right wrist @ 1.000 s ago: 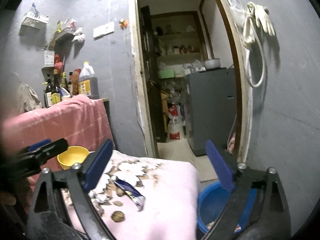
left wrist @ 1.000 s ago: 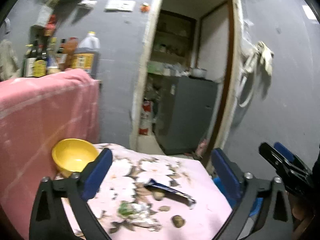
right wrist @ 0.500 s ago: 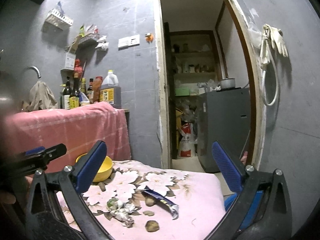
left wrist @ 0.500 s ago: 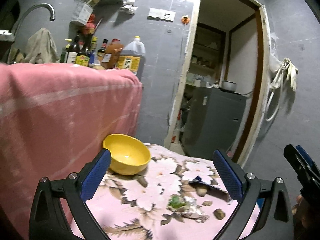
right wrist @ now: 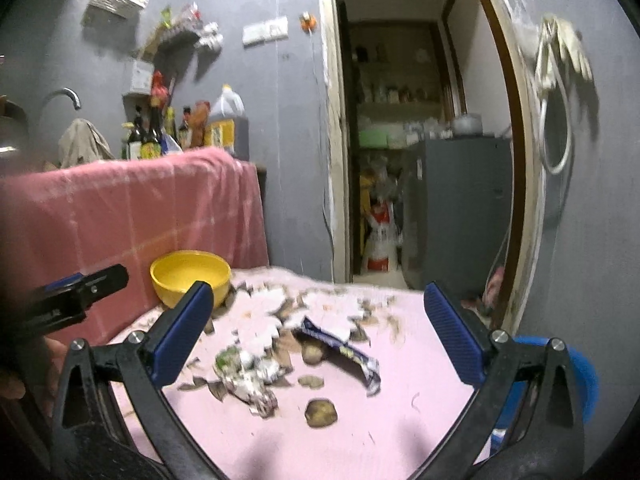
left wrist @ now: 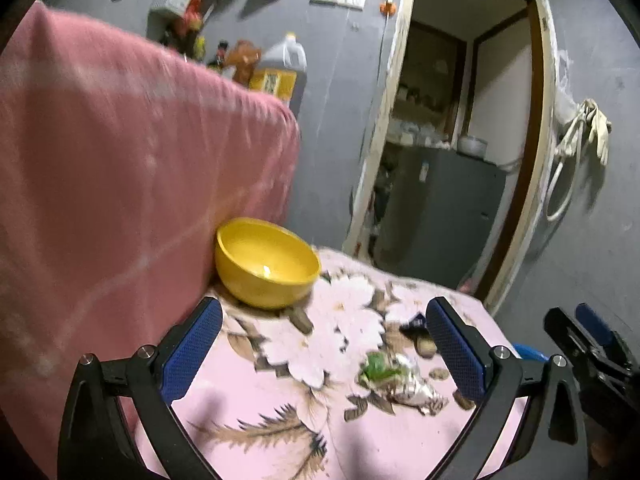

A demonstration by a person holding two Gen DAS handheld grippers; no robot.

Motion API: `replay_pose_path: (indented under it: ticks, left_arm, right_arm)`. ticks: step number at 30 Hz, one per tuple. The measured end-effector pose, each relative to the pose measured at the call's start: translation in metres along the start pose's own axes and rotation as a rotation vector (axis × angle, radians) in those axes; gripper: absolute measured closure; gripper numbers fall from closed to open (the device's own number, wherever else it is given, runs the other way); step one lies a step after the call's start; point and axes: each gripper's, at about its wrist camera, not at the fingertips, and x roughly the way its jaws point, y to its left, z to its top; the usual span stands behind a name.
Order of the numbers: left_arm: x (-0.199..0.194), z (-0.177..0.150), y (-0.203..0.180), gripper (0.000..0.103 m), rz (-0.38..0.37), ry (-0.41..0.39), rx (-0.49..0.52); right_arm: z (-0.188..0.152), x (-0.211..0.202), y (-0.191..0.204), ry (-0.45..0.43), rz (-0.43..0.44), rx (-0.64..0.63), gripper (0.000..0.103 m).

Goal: Collect trash
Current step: 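Return both tools over the remaining trash on the table, then grasp the green peel with the left tool while the right tool grasps the brown peel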

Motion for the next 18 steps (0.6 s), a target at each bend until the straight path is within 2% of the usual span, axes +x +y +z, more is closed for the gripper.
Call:
replay_pose_path:
  ticks: [9, 14, 17, 18]
  left_arm:
    - [0.033, -0.013, -0.001, 0.003, -0.009, 0.180, -0.042]
    - [0.053, -0.021, -0.004, 0.004, -0.031, 0.269, -0.054]
    - [0.063, -0.023, -0.008, 0.009, -0.066, 0.320, -0.049]
    - [0.068, -0.024, -0.010, 0.013, -0.084, 0.344, -0.049]
  right_arm:
    - [-0.023, 0.039, -0.024, 0.237, 0.008, 0.067, 0.000]
    - [-0.034, 0.054, -0.028, 0.332, 0.024, 0.079, 0.000]
    - [-0.041, 0.061, -0.028, 0.385, 0.040, 0.077, 0.006]
    - [-0.043, 0.063, -0.028, 0.403, 0.047, 0.080, 0.008]
